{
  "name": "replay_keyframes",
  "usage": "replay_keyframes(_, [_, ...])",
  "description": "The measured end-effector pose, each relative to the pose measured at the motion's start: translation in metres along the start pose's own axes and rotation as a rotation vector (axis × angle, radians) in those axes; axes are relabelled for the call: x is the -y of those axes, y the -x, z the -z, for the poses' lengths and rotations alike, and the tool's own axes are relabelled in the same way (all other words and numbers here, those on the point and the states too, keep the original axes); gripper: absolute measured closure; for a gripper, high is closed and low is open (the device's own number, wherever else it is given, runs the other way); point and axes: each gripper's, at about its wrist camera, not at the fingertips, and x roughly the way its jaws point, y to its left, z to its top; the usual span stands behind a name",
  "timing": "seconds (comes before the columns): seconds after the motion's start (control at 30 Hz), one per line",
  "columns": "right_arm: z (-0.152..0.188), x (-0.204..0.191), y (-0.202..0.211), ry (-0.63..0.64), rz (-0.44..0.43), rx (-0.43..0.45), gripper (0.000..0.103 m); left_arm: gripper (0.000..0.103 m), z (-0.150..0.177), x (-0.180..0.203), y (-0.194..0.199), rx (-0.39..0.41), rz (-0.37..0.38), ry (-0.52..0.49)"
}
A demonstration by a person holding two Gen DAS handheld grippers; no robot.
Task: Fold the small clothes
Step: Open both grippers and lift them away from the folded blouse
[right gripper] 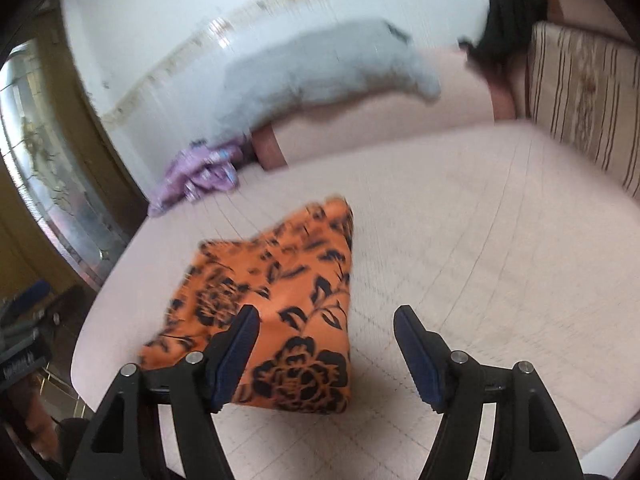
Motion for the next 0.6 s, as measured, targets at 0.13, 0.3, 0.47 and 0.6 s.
replay_keyframes(0.13, [-0.012, -0.02, 0.047, 0.049, -0.011, 0.07, 0.03, 0.002, -0.01, -0.005, 0.036, 0.051, -0.021, 0.01])
replay_keyframes(0.3, [-0.022, -0.042, 0.098, 0.089, 0.005, 0.146, 0.028, 0.0, -0.02, -0.013, 0.069, 0.089, -0.044, 0.045])
replay_keyframes(0.47, [-0.02, -0.055, 0.129, 0.097, 0.041, 0.172, 0.027, 0.0, -0.026, -0.021, 0.101, 0.138, -0.069, 0.073])
replay_keyframes(0.6, [-0.015, -0.062, 0.147, 0.109, 0.066, 0.192, 0.027, 0.0, -0.03, -0.029, 0.123, 0.177, -0.099, 0.099])
